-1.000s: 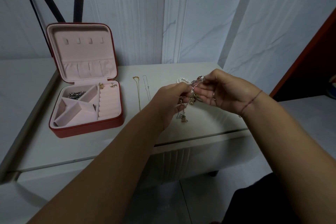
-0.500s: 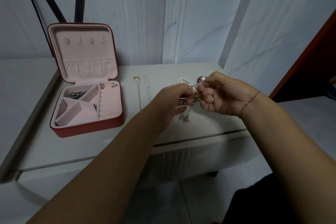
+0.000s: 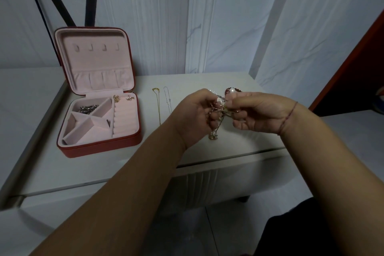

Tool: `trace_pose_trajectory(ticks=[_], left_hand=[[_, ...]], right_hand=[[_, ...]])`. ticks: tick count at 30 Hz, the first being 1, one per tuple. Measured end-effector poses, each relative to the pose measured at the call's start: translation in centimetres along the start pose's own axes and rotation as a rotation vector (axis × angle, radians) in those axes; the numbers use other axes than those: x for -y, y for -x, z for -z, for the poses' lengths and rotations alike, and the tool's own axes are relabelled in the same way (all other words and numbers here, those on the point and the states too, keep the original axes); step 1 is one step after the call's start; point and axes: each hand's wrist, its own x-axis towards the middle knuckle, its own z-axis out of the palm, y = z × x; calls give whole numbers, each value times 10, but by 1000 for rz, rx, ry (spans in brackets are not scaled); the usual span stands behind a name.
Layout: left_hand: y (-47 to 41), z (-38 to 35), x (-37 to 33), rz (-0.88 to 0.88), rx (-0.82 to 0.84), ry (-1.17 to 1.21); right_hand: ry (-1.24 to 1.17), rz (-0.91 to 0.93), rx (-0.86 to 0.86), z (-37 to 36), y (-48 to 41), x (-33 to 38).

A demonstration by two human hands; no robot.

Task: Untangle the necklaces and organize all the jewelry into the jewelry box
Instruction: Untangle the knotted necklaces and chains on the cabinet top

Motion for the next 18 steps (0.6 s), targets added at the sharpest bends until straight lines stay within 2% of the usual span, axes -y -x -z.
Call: trace_pose_trajectory(ticks=[2, 5, 9, 14, 18], left_hand=[[-2, -2, 4, -36, -39, -72], [-6, -3, 13, -111, -190, -241], [-7, -3, 19, -205, -312, -396], [-8, 0, 16, -162, -302, -396], [-6, 1, 14, -101, -267, -395]], right_hand=[[12, 3, -64, 0, -3, 0], [42, 21, -146, -4, -7, -1], [218, 166, -293, -13, -11, -6], [272, 332, -469, -19, -10, -8], [273, 366, -503, -21, -7, -7]])
